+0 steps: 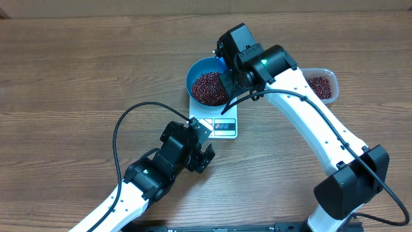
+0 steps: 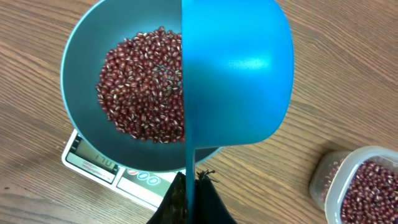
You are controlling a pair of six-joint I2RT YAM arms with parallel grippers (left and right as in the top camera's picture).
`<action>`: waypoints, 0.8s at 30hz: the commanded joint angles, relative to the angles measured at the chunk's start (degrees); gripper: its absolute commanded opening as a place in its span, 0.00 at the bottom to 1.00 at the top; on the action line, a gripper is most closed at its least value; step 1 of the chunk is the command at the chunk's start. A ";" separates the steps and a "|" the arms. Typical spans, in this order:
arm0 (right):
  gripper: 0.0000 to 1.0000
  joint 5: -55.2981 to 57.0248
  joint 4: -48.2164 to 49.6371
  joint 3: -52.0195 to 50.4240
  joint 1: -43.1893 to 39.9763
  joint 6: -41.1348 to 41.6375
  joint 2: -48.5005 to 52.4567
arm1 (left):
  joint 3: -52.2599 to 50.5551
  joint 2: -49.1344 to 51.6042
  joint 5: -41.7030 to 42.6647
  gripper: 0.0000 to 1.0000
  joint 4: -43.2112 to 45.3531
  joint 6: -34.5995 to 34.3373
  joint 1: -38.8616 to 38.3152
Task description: Scoop item into bowl and weigh 150g on scale
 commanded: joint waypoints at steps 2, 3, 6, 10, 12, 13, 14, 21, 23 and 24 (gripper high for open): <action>0.04 1.55 -0.15 1.92 0.50 -0.20 -2.21 | -0.39 -0.55 0.04 0.99 0.00 0.66 0.24; 0.04 1.53 -0.13 1.92 0.63 -0.20 -2.21 | -0.39 -0.55 0.04 1.00 0.00 0.66 0.24; 0.04 1.51 -0.22 1.92 0.70 -0.17 -2.21 | -0.39 -0.55 0.04 1.00 0.00 0.66 0.24; 0.04 1.51 -0.66 1.92 0.70 -0.15 -2.21 | -0.39 -0.55 0.04 1.00 0.00 0.66 0.24; 0.04 1.31 -0.63 1.92 0.70 -0.15 -2.21 | -0.39 -0.55 0.04 1.00 0.00 0.66 0.26; 0.04 1.05 -0.61 1.92 0.70 -0.17 -2.21 | -0.39 -0.55 0.04 1.00 0.00 0.66 0.24; 0.04 0.70 -0.61 1.92 0.70 -0.17 -2.21 | -0.39 -0.55 0.04 0.99 0.00 0.66 0.24; 0.04 -9.09 -0.83 1.92 0.68 0.31 -2.21 | -0.39 -0.55 0.04 1.00 0.00 0.66 0.24; 0.04 -11.23 -0.96 1.92 0.63 1.20 -2.21 | -0.39 -0.55 0.04 1.00 0.00 0.66 0.24; 0.04 -11.43 -0.92 1.92 0.63 2.43 -2.21 | -0.39 -0.55 0.04 1.00 0.00 0.66 0.24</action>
